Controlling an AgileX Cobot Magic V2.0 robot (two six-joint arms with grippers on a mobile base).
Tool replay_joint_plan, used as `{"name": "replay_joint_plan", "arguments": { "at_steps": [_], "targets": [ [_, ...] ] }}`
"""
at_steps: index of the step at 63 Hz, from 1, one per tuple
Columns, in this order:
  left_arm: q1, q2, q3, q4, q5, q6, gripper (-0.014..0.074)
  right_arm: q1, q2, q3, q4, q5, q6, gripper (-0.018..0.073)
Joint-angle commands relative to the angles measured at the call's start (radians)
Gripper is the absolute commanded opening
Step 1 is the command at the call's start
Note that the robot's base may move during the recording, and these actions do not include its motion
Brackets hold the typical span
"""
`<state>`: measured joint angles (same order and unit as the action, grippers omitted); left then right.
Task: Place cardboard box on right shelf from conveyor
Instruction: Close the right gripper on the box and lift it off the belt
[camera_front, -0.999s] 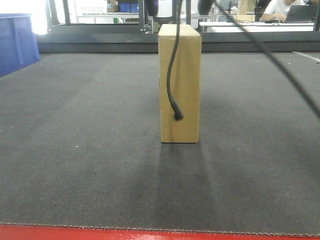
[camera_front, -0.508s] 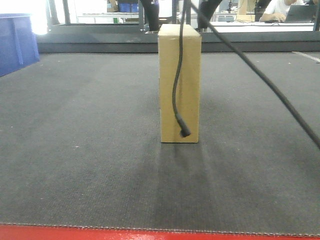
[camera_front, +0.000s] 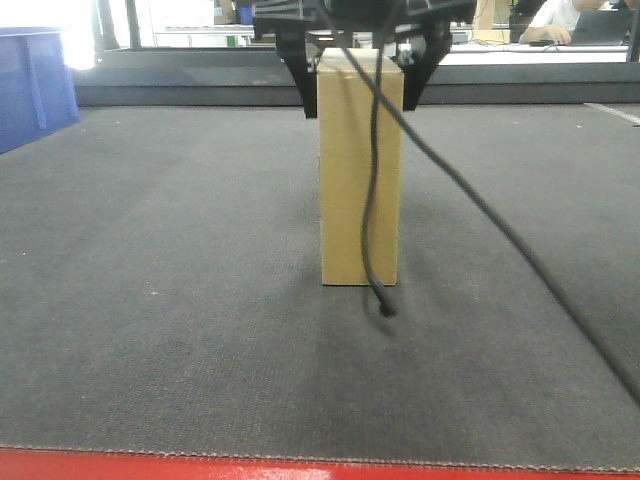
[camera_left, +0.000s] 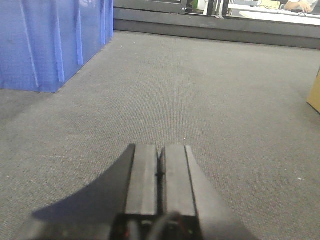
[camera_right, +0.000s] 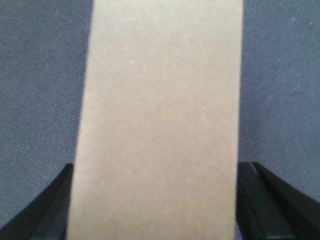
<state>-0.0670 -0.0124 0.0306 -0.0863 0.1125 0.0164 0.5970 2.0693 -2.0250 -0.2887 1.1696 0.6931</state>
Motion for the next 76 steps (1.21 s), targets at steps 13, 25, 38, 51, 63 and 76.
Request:
{"name": "replay_joint_plan", "arguments": {
  "at_steps": [13, 25, 38, 51, 63, 76],
  "targets": [
    [-0.005, -0.011, -0.003, -0.005, -0.085, -0.005, -0.0119, -0.012, -0.066, 0.007, 0.036, -0.102, -0.003, 0.0274],
    [-0.005, -0.011, -0.003, -0.005, -0.085, -0.005, -0.0119, -0.037, -0.122, 0.007, 0.019, -0.123, -0.029, 0.0183],
    [-0.005, -0.011, -0.003, -0.005, -0.085, -0.005, -0.0119, -0.084, -0.214, 0.009, 0.004, -0.132, -0.206, 0.0183],
    [-0.005, -0.011, -0.003, -0.005, -0.085, -0.005, -0.0119, -0.161, -0.343, 0.145, 0.005, -0.180, -0.358, 0.0183],
    [-0.005, -0.011, -0.003, -0.005, -0.085, -0.005, -0.0119, -0.272, -0.534, 0.470, 0.045, -0.337, -0.391, 0.0183],
    [-0.005, -0.011, -0.003, -0.005, -0.085, -0.005, -0.0119, -0.392, -0.802, 0.854, 0.054, -0.526, -0.391, 0.0183]
  ]
}}
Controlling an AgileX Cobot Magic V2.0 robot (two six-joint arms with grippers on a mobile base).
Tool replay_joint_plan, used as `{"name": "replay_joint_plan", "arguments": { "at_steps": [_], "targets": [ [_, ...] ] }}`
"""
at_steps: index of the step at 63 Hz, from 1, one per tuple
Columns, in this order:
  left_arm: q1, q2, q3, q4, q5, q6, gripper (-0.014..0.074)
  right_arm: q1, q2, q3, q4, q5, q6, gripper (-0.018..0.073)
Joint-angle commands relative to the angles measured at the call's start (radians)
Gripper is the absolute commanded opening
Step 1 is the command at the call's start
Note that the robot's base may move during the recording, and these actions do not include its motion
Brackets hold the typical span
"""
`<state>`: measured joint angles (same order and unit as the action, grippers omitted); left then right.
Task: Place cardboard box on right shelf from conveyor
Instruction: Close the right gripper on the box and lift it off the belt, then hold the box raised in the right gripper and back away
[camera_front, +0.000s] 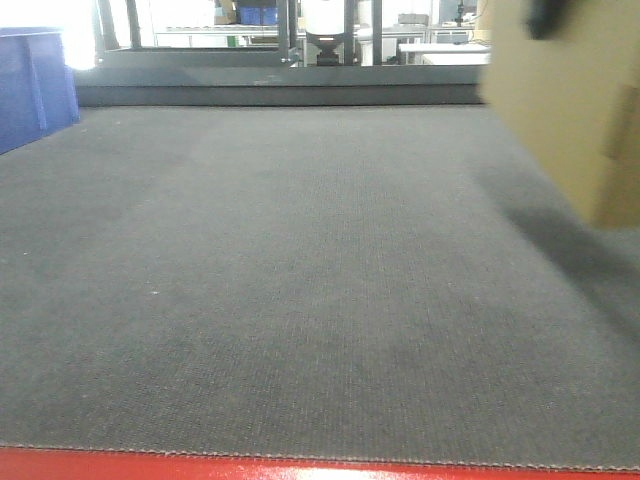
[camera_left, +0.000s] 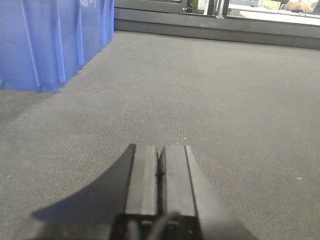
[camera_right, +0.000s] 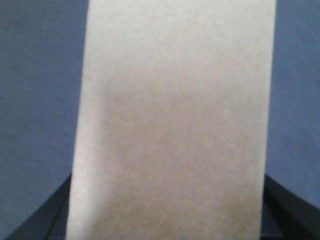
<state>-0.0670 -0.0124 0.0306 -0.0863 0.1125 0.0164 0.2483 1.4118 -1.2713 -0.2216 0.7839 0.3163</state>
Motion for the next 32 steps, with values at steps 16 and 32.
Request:
{"name": "replay_joint_plan", "arguments": {
  "at_steps": [16, 32],
  "targets": [
    [-0.005, -0.011, -0.003, -0.005, -0.085, -0.005, -0.0119, -0.112, -0.478, 0.438, -0.013, -0.269, -0.015, 0.0183],
    [-0.005, -0.011, -0.003, -0.005, -0.085, -0.005, -0.0119, -0.112, -0.825, 0.541, -0.011, -0.283, -0.015, 0.0183]
  ]
}}
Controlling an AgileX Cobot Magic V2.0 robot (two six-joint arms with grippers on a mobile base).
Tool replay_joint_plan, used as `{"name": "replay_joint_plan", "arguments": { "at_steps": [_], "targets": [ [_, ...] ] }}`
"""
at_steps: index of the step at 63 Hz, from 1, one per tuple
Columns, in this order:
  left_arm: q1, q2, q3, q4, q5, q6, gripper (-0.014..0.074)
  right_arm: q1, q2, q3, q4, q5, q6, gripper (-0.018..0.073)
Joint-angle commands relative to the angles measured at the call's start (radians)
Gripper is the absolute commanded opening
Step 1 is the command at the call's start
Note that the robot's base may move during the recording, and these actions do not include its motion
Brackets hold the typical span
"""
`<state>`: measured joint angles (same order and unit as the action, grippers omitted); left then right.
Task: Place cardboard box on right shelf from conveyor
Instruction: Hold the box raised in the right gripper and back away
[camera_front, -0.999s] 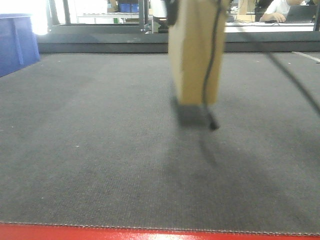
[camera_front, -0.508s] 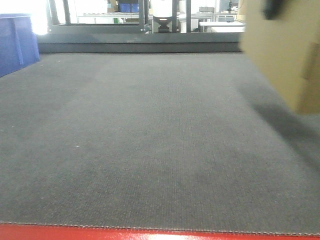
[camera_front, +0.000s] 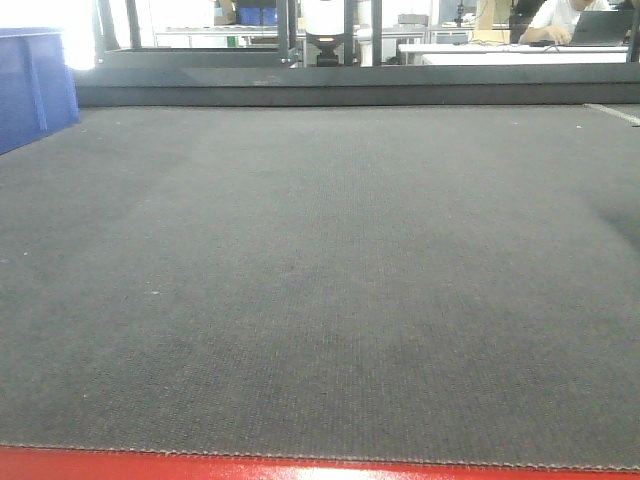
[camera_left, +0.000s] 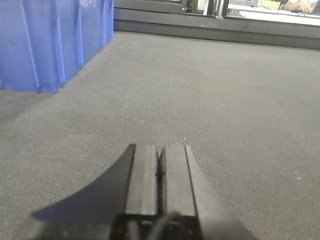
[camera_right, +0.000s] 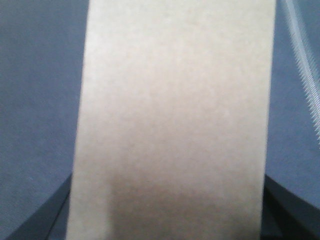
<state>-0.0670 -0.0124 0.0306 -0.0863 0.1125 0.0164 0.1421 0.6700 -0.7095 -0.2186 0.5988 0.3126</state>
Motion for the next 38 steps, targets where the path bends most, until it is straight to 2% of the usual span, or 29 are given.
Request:
{"name": "replay_joint_plan", "arguments": {
  "at_steps": [1, 21, 38],
  "targets": [
    [-0.005, -0.011, -0.003, -0.005, -0.085, -0.005, -0.0119, -0.006, -0.105, -0.020, -0.014, -0.097, -0.011, 0.0183],
    [-0.005, -0.011, -0.003, -0.005, -0.085, -0.005, -0.0119, -0.006, -0.339, -0.020, -0.014, -0.145, -0.011, 0.0182],
    [-0.005, -0.011, -0.003, -0.005, -0.085, -0.005, -0.0119, -0.006, -0.360, -0.020, -0.014, -0.157, -0.011, 0.0182]
  ]
}}
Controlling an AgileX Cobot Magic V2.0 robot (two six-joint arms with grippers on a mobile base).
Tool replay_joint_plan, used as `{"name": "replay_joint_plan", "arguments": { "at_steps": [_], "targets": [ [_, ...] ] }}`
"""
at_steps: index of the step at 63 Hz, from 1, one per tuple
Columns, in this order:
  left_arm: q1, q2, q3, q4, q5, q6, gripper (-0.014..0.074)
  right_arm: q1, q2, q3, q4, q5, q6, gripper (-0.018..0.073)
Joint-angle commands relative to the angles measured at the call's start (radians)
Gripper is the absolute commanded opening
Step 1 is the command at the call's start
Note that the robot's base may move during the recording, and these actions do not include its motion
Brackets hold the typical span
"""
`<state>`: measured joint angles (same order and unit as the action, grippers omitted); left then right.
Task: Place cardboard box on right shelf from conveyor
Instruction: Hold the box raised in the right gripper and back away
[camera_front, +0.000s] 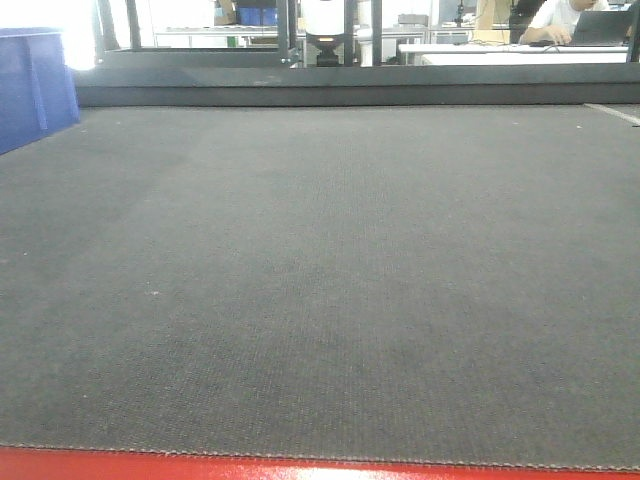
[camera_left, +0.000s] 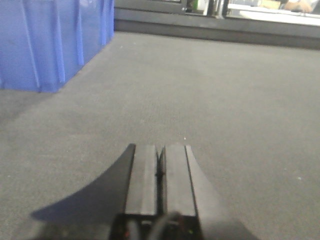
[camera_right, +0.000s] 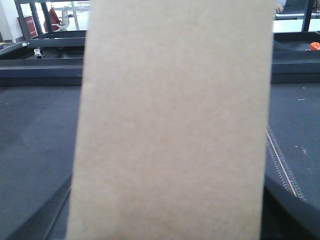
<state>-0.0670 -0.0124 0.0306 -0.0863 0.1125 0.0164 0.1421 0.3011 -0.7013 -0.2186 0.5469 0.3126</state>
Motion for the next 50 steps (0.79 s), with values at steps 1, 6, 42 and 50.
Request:
{"name": "replay_joint_plan", "arguments": {
  "at_steps": [1, 6, 42, 50],
  "targets": [
    [-0.005, -0.011, -0.003, -0.005, -0.085, -0.005, -0.0119, -0.006, 0.009, -0.028, -0.014, -0.105, -0.011, 0.0182],
    [-0.005, -0.011, -0.003, -0.005, -0.085, -0.005, -0.0119, -0.006, 0.009, -0.028, -0.014, -0.105, -0.011, 0.0182],
    [-0.005, -0.011, -0.003, -0.005, -0.085, -0.005, -0.0119, -0.006, 0.009, -0.028, -0.014, -0.106, -0.011, 0.0182],
    [-0.005, -0.011, -0.003, -0.005, -0.085, -0.005, -0.0119, -0.006, 0.009, -0.028, -0.014, -0.106, -0.011, 0.0182]
  ]
}}
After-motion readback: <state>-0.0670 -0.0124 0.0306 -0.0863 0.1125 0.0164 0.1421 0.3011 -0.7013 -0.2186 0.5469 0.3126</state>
